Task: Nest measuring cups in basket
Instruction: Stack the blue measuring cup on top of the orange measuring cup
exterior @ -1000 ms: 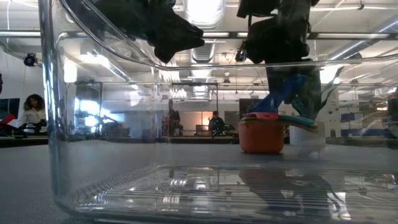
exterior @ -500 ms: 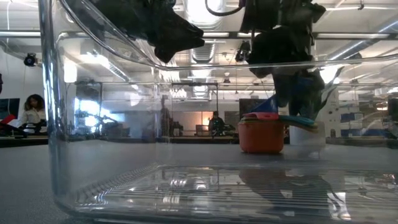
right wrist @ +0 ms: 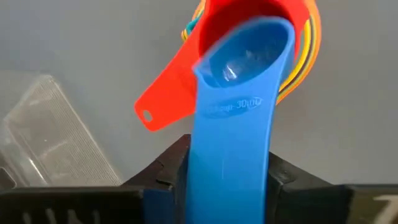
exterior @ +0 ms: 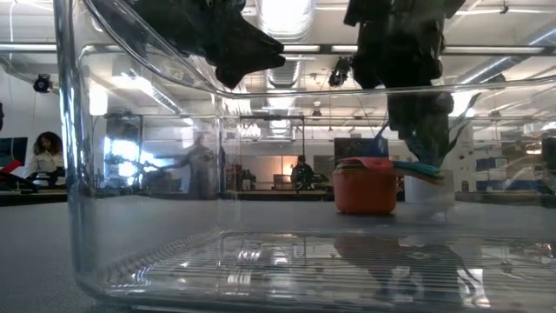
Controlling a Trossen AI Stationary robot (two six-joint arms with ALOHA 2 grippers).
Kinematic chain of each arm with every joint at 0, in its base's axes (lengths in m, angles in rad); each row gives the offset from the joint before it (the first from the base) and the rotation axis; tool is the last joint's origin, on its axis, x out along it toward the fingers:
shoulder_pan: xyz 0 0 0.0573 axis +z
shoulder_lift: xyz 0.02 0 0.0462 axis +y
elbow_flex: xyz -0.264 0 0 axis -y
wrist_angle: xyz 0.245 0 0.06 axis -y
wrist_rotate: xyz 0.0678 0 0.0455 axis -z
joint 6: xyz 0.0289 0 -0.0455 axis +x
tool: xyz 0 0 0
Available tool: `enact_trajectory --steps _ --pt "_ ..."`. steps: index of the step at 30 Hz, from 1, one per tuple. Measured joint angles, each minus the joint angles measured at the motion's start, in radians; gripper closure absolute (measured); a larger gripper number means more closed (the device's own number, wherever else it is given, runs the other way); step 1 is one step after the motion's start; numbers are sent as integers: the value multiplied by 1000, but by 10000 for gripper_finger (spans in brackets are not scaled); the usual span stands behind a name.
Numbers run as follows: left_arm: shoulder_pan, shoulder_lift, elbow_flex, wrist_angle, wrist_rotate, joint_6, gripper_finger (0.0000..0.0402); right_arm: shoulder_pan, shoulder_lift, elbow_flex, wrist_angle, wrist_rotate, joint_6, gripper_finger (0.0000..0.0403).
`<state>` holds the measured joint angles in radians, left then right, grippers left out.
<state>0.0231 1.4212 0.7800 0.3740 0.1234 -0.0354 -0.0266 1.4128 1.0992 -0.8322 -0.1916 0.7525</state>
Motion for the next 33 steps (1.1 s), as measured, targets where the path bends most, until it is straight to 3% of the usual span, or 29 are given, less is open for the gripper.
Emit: enact_trajectory --steps 13,24,33 --pt "0 0 -2 0 -1 0 272 2 -41 -13 -1 35 2 339" --pt "0 0 -3 0 -1 0 272 2 -37 -25 0 36 -5 334" --pt "0 0 -3 0 -1 0 272 2 -37 -25 0 34 -10 297"
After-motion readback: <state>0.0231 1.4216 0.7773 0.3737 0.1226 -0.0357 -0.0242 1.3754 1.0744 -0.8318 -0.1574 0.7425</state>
